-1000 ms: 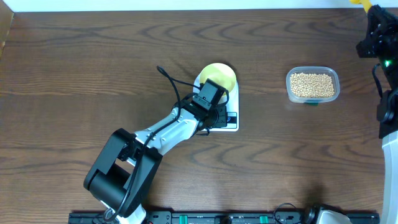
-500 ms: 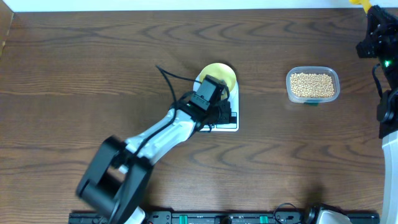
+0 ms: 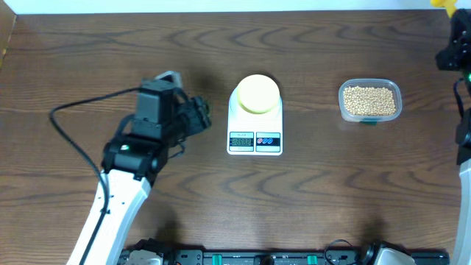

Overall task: Scoop item into bowl and weigh 50g on scale
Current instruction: 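Retract the left gripper to the left of the scale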

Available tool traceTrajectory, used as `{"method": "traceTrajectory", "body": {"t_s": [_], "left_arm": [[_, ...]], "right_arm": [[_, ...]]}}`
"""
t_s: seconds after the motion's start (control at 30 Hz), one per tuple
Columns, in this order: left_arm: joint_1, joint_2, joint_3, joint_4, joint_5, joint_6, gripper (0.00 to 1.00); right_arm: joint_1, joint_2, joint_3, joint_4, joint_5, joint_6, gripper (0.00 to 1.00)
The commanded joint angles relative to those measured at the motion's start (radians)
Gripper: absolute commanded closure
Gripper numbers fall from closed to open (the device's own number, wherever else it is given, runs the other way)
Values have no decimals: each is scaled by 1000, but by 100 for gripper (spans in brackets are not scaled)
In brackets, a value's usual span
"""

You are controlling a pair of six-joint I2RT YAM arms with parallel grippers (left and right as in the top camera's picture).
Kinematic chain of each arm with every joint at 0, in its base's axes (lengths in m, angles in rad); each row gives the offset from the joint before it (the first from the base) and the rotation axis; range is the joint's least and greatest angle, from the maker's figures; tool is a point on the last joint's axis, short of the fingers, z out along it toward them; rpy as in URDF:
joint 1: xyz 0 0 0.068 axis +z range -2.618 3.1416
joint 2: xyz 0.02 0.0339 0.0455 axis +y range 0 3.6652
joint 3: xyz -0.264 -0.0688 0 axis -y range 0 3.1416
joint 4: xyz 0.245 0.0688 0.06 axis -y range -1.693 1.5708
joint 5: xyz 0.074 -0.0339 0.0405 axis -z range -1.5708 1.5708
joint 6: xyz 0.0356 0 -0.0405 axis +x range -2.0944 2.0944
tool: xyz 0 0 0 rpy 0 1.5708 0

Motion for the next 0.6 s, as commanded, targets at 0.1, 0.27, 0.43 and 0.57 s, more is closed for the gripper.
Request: {"method": "traceTrajectory", "body": {"t_s": [0.1, 0.27, 0.43, 0.57], "left_arm": [[39, 10, 3, -106, -25, 11, 2], [39, 29, 3, -115, -25, 11, 2], [39, 29, 3, -115, -25, 11, 2], [39, 29, 3, -115, -25, 11, 2]], "right_arm": [[-74, 5, 17, 0, -2, -16, 99], [-126, 5, 17, 0, -2, -143, 99], [-174, 5, 17, 1, -2, -180, 99], [-187, 5, 17, 30, 2, -180, 99]]}}
